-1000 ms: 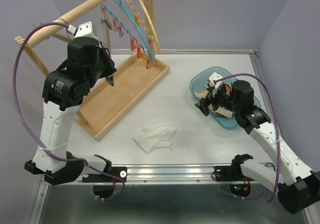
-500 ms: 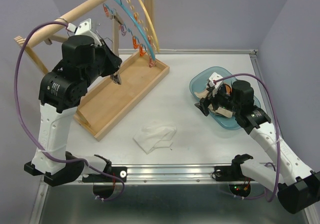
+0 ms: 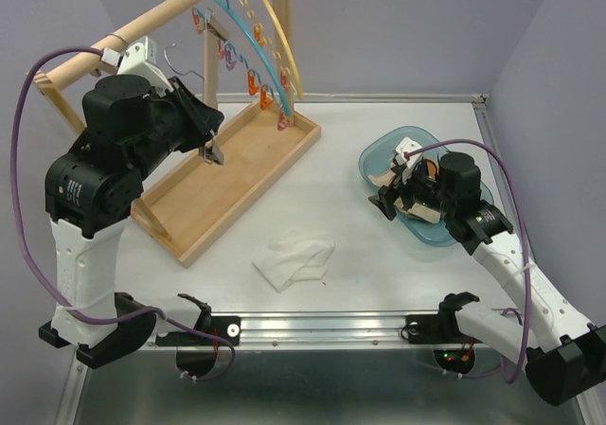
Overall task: Remove the underwear clipped to the hanger
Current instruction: Place the hanger at the clothesline.
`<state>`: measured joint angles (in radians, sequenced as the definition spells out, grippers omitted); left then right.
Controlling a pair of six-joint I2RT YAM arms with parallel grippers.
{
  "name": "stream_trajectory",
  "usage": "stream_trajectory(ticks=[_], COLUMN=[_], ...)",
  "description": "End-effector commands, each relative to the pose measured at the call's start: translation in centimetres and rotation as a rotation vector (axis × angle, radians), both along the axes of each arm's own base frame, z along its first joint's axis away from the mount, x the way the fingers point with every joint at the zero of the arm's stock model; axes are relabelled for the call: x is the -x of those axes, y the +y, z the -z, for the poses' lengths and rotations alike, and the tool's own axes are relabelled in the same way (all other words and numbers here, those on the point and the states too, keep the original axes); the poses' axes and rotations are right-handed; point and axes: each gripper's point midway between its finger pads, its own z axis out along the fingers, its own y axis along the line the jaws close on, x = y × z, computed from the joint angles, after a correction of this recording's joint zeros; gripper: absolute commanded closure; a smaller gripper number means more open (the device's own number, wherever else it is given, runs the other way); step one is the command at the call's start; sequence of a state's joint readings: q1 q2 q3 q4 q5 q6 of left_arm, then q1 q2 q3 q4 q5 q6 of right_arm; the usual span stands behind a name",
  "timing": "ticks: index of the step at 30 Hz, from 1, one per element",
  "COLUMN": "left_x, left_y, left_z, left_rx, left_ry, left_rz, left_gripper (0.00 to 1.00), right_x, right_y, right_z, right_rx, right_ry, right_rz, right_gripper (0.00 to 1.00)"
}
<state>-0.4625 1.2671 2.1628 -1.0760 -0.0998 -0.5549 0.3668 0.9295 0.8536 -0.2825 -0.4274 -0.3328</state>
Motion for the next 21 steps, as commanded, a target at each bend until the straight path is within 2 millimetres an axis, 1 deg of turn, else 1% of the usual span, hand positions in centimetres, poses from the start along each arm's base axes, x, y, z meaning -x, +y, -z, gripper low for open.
stream_trajectory(ticks=[1,5,7,11,12,17,21], left_x=[0.7,0.6,0.2,-0.3,-0.5,-1.3,-2.5], left_y=[0.7,0.5,0.3,0.1,0.2,0.8,1.6], left_z=[-2.2,-1.7,-1.5,-1.9,-2.3,-3.1,-2.6], left_rx=[0.021,0.019,0.018,0.031,0.029,0.032,0.006], left_ry=[-0.066,-0.044,-0.032,-0.026,-0.034,-0.06,-0.048], left_rz=[-0.014,-0.008,-0.006,-0.02,-0.026,-0.081,-0.146], left_gripper=[1.0,1.0,1.0,1.0,1.0,1.0,1.0], right_x=[0.0,0.0,0.0,0.1,0.1,0.2,0.3], right_y=[0.3,0.3,0.3,0.4,0.4,0.4,0.4], right_z=[-0.4,-0.4,-0.4,-0.4,-0.4,-0.6,-0.6], right_rx=[-0.022,-0.024,-0.024,-0.024,-0.023,-0.028,-0.029], right_ry=[-0.02,-0.019,-0.019,-0.017,-0.018,-0.022,-0.023], right_rz=[-0.014,-0.015,-0.016,-0.019,-0.02,-0.022,-0.025], right_gripper=[0.0,0.0,0.0,0.0,0.0,0.0,0.0])
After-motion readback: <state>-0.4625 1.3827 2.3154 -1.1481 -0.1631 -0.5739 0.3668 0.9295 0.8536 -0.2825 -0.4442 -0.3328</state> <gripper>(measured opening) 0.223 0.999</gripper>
